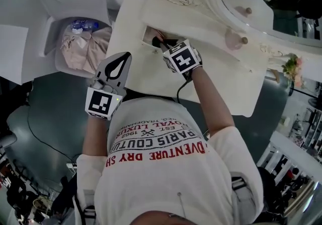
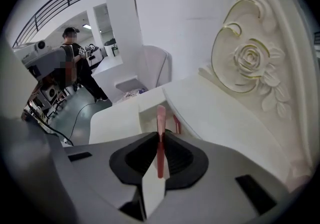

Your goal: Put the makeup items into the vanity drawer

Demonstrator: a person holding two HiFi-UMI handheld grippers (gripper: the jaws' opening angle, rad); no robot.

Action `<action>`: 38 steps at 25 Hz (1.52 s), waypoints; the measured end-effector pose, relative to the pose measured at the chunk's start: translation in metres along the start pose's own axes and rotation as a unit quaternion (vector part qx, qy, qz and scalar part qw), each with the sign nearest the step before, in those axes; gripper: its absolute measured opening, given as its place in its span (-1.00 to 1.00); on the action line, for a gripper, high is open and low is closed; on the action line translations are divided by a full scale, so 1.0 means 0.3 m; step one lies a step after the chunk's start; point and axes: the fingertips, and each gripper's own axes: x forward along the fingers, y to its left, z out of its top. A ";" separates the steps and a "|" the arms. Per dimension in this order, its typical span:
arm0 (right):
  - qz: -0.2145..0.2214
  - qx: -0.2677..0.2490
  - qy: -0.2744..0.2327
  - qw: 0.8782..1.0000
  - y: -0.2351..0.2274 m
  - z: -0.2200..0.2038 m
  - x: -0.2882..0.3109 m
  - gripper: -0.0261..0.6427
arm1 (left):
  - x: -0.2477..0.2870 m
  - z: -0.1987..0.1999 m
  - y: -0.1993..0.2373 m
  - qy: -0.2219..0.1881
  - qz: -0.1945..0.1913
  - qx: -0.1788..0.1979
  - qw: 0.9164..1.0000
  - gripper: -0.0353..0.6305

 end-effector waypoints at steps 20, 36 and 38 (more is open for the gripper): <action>-0.035 0.039 -0.055 0.997 -0.021 0.067 -0.053 -0.63 | -0.011 0.008 0.051 -0.005 0.005 0.002 1.000 -0.88; -0.145 0.109 -0.304 0.935 -0.111 0.007 -0.585 -0.93 | 0.145 0.168 -0.149 -0.009 -0.079 0.081 0.994 -0.88; -0.168 0.110 -0.337 0.920 -0.120 -0.006 -0.652 -0.93 | 0.158 0.181 -0.160 -0.013 -0.088 0.089 0.992 -0.88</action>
